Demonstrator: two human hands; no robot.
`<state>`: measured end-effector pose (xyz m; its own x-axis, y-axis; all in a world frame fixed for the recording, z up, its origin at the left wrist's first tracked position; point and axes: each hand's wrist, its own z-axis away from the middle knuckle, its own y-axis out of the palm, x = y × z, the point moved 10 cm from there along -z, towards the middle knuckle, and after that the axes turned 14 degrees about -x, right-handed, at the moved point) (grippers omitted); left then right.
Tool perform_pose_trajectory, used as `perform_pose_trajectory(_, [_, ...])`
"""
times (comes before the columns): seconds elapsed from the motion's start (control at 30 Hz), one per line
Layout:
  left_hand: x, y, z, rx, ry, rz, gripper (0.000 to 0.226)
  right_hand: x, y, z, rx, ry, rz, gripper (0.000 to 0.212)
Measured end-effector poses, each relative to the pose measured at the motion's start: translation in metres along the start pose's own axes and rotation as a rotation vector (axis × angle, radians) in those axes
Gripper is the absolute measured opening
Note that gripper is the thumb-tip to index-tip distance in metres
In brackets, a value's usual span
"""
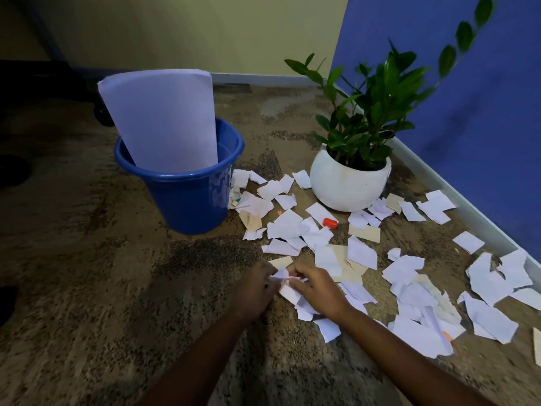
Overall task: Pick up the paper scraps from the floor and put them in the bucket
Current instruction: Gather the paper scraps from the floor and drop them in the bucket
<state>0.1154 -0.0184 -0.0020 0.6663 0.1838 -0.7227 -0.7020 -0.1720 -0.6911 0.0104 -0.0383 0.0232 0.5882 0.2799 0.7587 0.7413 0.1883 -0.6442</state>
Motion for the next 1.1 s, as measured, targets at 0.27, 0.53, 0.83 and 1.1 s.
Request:
perform_pose_trajectory(0.27, [0.016,-0.012,-0.002,-0.127,-0.172,0.033,0.039,-0.071,-0.018,0.021,0.108,0.25,0.381,0.073])
perform_pose_trajectory(0.53, [0.029,0.006,0.009,-0.02,-0.276,0.049,0.042,-0.063,0.019,0.037,0.2,0.058,0.688,0.06])
perform_pose_trajectory(0.83, [0.031,0.013,0.018,0.028,-0.406,0.229,0.04,-0.01,-0.014,0.022,-0.194,-0.086,0.466,0.035])
perform_pose_trajectory(1.1, [-0.002,0.041,0.043,0.225,-0.763,0.845,0.062,0.016,0.012,0.035,-0.049,-0.154,0.243,0.035])
